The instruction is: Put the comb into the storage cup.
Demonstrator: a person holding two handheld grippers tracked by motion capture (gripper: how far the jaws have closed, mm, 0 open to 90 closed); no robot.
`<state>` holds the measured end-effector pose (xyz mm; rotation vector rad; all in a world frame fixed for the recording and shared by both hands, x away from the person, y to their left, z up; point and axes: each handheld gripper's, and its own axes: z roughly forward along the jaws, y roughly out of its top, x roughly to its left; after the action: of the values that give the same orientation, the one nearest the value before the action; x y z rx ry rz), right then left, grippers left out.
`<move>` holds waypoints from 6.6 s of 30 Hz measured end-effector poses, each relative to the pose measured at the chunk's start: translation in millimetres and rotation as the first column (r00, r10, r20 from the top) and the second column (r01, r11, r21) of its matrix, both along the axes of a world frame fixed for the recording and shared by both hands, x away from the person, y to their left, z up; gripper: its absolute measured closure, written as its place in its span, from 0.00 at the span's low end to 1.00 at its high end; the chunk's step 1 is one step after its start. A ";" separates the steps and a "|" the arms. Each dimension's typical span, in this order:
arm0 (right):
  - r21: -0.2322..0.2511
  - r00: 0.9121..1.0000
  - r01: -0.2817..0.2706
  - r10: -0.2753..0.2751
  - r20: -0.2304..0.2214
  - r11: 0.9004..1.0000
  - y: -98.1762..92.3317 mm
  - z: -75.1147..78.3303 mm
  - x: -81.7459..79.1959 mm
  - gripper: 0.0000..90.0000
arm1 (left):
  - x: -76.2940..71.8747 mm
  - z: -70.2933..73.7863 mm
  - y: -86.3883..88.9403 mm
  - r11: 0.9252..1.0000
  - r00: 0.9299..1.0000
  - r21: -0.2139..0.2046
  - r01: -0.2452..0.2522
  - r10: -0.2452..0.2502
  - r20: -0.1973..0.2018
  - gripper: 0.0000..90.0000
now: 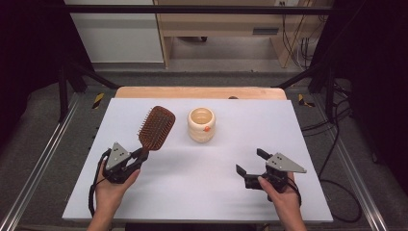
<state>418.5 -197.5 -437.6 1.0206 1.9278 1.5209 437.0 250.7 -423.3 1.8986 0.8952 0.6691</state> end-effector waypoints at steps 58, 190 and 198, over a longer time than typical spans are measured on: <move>0.216 0.975 -0.175 0.200 -0.099 0.961 129.4 36.9 31.2 0.08 | -15.7 0.5 -40.3 0.986 0.985 -0.013 0.163 -0.162 0.057 0.80; 0.545 0.988 0.138 -0.079 -0.129 0.827 -3.3 53.1 48.5 0.57 | -18.9 -8.2 76.3 0.909 0.925 -0.317 -0.271 0.337 0.175 0.05; 0.546 0.986 0.160 -0.105 -0.130 0.823 -13.3 53.3 49.8 0.57 | -17.1 -10.0 78.2 0.904 0.923 -0.330 -0.271 0.341 0.178 0.05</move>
<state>468.3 -210.8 -384.3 1.4556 1.4442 2.0370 419.8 328.9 -433.4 1.3883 1.0893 0.8711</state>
